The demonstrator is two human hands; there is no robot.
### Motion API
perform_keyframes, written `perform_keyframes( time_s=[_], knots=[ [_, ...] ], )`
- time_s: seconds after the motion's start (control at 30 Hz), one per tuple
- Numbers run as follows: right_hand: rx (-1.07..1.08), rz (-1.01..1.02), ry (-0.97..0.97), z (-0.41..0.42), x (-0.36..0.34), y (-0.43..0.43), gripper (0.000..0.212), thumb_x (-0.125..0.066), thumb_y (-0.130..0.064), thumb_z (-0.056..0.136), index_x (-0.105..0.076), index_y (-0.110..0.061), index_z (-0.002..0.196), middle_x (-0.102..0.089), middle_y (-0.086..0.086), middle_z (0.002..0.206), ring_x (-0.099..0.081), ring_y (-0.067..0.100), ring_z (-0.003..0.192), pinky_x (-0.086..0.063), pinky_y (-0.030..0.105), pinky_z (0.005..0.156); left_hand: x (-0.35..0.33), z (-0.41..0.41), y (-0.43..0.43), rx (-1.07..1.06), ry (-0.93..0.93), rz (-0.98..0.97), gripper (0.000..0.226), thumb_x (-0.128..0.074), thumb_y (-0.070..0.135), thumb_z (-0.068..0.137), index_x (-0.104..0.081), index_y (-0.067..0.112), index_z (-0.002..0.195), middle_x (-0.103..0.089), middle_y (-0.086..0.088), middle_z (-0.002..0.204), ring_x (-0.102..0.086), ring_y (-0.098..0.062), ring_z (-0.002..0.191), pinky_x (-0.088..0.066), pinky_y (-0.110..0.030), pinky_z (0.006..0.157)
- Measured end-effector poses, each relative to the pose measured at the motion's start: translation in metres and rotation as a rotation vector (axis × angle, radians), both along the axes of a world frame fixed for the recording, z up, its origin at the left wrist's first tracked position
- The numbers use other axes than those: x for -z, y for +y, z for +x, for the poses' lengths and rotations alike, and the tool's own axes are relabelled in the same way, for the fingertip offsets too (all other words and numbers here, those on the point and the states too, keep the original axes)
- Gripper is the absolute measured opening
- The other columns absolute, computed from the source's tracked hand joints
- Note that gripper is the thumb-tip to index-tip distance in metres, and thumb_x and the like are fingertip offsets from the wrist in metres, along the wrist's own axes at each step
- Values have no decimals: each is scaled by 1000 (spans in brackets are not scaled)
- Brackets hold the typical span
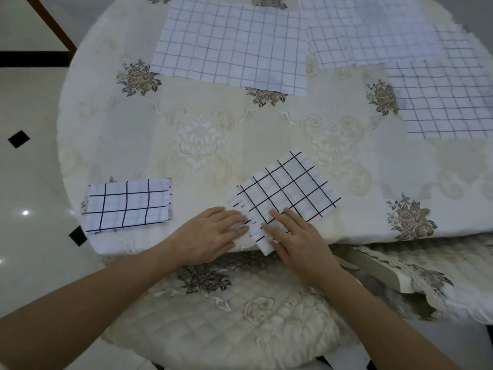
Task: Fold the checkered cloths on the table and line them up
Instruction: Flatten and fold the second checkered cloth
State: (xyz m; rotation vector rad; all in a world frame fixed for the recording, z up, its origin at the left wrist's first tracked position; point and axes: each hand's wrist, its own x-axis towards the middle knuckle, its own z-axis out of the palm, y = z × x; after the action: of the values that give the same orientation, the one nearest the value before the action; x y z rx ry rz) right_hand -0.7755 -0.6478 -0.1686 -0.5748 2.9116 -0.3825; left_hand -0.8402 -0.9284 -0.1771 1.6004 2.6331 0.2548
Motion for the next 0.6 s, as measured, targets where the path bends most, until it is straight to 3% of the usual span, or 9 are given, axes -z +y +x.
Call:
perform_keyframes(
  time_s=[0.23, 0.6],
  knots=[
    [-73, 83, -18, 3, 0, -2, 42, -34, -39, 104, -49, -30, 143, -39, 1, 157, -32, 29, 147, -44, 48, 107, -3, 11, 0, -61, -13, -75, 48, -40, 43, 104, -45, 21, 147, -42, -3, 154, -37, -21, 143, -32, -44, 117],
    [-123, 163, -57, 5, -13, -10, 45, -31, -43, 104, -45, -35, 146, -40, -2, 157, -37, 30, 144, -42, 50, 109, -7, 17, 1, -90, 1, -135, 50, -41, 43, 104, -42, 20, 149, -40, -7, 154, -33, -23, 146, -33, -48, 116]
  ],
)
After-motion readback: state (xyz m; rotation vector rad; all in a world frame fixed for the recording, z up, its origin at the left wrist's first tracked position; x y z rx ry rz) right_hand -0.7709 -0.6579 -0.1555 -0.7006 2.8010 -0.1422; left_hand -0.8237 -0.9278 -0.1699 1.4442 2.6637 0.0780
